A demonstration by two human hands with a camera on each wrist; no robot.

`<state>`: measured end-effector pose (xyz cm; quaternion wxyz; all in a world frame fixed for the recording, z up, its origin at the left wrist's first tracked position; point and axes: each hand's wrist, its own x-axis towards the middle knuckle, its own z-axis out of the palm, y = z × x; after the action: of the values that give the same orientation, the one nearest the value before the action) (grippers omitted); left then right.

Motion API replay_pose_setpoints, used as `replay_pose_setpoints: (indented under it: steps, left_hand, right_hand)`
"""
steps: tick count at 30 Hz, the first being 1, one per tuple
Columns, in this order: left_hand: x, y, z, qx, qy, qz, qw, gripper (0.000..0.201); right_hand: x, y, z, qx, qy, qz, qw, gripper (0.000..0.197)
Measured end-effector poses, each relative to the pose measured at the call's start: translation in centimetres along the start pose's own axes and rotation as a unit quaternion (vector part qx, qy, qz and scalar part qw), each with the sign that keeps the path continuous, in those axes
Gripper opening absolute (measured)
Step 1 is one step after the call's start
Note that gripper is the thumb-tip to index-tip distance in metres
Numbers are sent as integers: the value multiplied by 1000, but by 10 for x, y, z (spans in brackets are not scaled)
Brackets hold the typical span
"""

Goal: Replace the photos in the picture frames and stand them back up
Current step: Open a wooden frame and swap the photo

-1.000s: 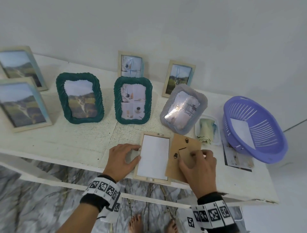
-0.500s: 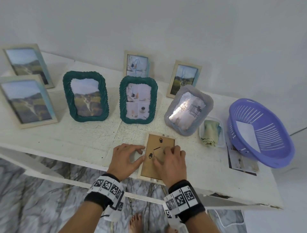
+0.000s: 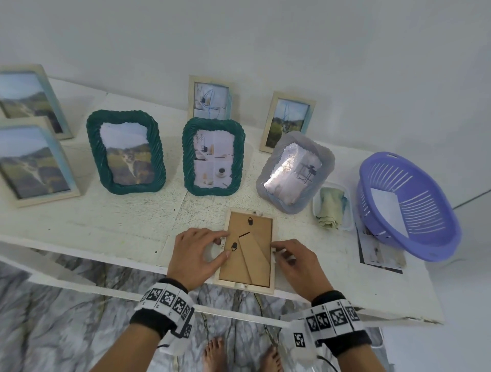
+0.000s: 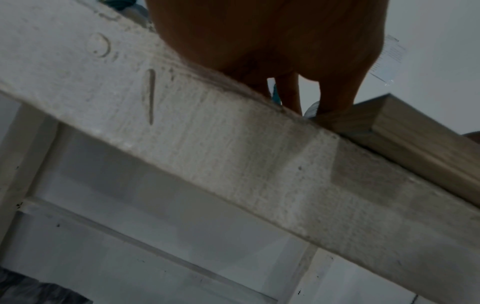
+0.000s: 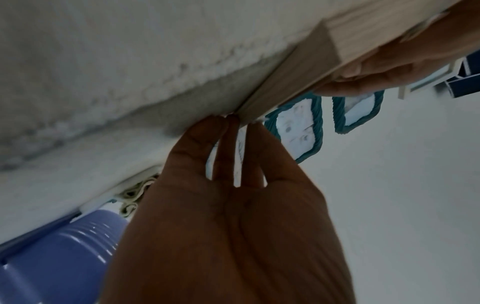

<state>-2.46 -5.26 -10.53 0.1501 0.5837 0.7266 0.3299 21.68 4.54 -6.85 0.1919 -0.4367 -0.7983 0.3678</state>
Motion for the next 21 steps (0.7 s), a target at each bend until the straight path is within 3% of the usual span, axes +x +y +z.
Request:
replay_pose_setpoints:
  steps: [7,14,21]
  left_hand:
    - [0,-1,0,7,-4,2,1000,46]
    - [1,-1,1,7,-14,14,1000,53]
    - [1,-2,2,-5,-15,25,1000,54]
  right_hand:
    - [12,7,-20,21,-114,-5,993,30]
    - [19,9,-21,8,-136,-13,991,18]
    - [26,1,-17,-71,-165,-33,983,7]
